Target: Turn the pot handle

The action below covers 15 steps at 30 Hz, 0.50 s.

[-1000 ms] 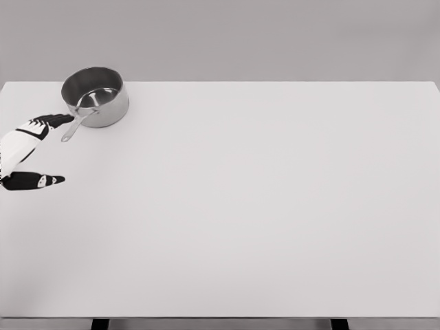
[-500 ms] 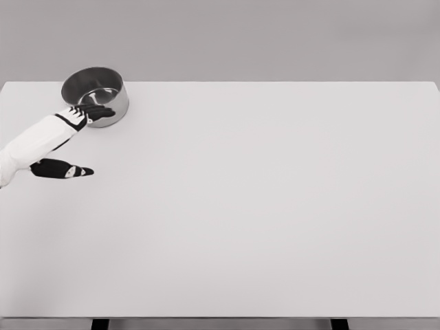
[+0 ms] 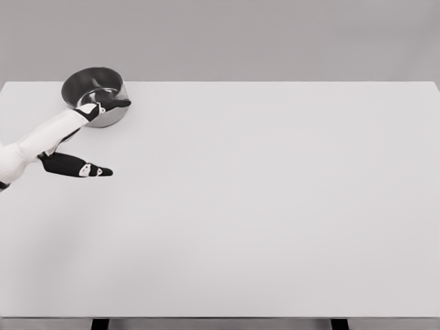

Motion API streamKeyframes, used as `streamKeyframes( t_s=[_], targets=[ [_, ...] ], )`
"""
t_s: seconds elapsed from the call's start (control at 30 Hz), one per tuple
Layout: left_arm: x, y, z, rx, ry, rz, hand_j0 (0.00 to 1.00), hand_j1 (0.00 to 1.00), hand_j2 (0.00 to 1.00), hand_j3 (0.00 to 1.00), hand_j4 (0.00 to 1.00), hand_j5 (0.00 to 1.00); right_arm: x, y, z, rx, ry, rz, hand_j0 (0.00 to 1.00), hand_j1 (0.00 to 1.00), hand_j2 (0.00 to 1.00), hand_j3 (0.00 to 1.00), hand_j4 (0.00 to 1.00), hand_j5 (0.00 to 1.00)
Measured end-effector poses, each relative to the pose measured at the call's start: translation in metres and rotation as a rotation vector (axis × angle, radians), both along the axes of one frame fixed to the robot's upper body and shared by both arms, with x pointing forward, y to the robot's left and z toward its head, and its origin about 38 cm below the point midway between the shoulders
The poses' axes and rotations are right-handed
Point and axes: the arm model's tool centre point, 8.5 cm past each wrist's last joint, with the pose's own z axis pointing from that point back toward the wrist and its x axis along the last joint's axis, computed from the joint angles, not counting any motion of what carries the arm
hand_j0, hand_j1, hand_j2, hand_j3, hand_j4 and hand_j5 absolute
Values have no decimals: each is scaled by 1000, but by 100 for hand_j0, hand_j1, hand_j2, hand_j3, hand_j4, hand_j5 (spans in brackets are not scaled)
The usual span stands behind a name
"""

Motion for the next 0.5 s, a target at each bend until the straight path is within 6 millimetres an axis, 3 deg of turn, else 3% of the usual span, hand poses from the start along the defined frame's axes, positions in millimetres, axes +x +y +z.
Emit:
streamKeyframes(
  t_s=[0.17, 0.27, 0.5],
  targets=[
    [0, 8, -6, 66, 138, 4, 100, 100, 100, 100, 100, 100, 0, 0, 0, 0, 0, 0, 100, 100, 100, 100, 100, 100],
    [11, 10, 4, 81, 172, 17, 100, 100, 100, 100, 100, 100, 0, 0, 0, 0, 0, 0, 100, 100, 100, 100, 100, 100],
    [19, 20, -17, 54, 366, 63, 100, 100, 100, 100, 100, 100, 0, 0, 0, 0, 0, 0, 100, 100, 100, 100, 100, 100]
  ],
)
